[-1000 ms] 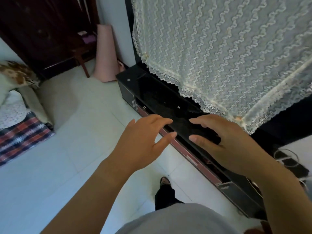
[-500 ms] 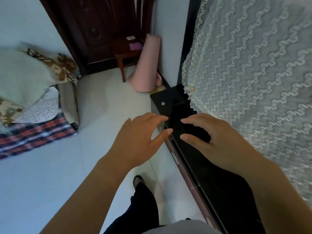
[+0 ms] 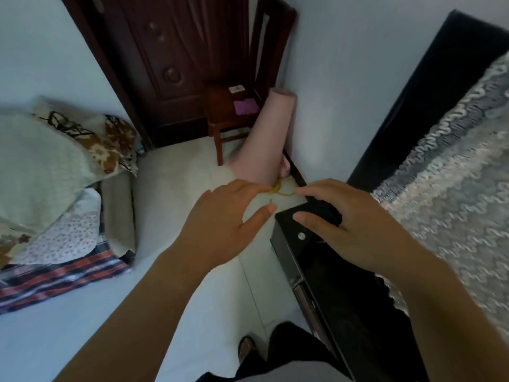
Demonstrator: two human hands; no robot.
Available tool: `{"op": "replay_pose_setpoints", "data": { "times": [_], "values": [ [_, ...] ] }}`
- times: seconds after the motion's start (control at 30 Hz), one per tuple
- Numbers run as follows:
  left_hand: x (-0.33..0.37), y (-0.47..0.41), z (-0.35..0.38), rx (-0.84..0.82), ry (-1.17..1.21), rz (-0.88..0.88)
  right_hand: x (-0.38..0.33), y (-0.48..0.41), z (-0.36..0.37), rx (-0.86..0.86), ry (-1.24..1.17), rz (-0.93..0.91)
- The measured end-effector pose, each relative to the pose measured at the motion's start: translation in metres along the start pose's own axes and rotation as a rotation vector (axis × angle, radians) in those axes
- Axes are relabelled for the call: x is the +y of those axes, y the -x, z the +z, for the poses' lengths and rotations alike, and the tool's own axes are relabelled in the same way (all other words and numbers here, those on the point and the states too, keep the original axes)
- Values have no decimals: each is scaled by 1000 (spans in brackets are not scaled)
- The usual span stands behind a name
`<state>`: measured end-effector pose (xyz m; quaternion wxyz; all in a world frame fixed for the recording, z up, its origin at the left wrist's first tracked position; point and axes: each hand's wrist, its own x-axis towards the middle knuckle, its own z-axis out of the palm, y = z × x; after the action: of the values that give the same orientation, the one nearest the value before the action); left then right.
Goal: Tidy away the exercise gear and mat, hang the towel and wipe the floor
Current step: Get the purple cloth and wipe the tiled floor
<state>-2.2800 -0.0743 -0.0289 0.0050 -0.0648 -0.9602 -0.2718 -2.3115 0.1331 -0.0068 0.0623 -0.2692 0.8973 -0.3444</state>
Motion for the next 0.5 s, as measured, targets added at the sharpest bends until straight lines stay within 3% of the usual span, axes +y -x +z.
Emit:
{"op": "replay_pose_setpoints", "data": {
  "times": [0.27,0.5],
  "values": [
    [-100,-143,-36,17,-1,-45,41,-173,17,-56,-69,22],
    [-174,-285,-80,35,-56,-122,58,-372,4,-85,-47,-108]
  ]
}}
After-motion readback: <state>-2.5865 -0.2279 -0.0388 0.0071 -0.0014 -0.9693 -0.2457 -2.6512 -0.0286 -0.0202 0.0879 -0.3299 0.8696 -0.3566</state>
